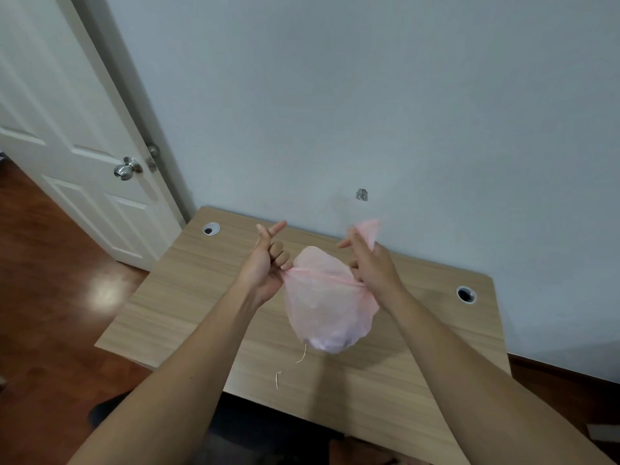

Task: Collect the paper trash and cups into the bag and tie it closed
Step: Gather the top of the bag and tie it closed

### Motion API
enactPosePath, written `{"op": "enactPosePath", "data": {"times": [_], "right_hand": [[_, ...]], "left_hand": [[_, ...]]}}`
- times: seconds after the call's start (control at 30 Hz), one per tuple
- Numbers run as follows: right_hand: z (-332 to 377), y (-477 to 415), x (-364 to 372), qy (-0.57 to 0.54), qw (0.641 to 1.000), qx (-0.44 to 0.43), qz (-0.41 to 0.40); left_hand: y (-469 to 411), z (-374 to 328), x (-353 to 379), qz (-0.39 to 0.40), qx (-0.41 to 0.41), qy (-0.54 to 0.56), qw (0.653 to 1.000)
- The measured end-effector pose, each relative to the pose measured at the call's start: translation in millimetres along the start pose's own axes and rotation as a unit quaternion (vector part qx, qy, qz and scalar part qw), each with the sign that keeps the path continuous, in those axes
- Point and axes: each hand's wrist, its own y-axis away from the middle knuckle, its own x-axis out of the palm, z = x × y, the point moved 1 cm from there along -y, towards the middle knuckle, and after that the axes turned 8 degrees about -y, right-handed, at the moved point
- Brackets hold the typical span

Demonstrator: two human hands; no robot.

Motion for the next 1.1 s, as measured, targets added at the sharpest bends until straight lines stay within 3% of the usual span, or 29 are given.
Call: {"op": "enactPosePath", "data": {"times": [0.1,0.2,0.4,0.5,0.6,0.7,0.83,0.97,1.1], "right_hand": [[4.1,14.1,12.4,0.158,0.982,-0.031,0.101],[-3.5,15.8,19.2,0.294,0.948,-0.058,0.111],[-1.9,15.7,15.4,0.185,0.980,-0.020,0.070],[1.4,14.8,12.9,0.144,0.987,0.003,0.064],[5.5,13.9,14.5,0.105,0.992,0.009,0.071],[5.3,15.2,19.9,0.104,0.989,0.004,0.109],[4.8,19.2,25.0,0.099,0.988,-0.011,0.117],[10.5,21.2,25.9,0.014,0.996,-0.018,0.087],[7.5,11.3,26.4,-0.172,0.984,0.038,0.034]], "left_hand": [[-1.3,-3.0,10.8,0.025,0.005,0.002,1.000],[-2.9,-4.4,17.1,0.036,0.019,-0.026,0.999],[7.4,-11.8,18.6,0.053,0.042,-0.123,0.990],[25.8,-15.9,7.1,0.078,0.058,-0.334,0.938],[38.8,-11.1,4.2,0.137,0.017,-0.424,0.895],[45.2,-5.8,18.1,0.161,0.039,-0.411,0.896],[40.7,0.2,31.2,0.088,0.095,-0.387,0.913],[28.2,8.8,31.6,0.047,0.103,-0.283,0.952],[18.7,18.2,36.7,0.000,0.078,-0.164,0.983]]}}
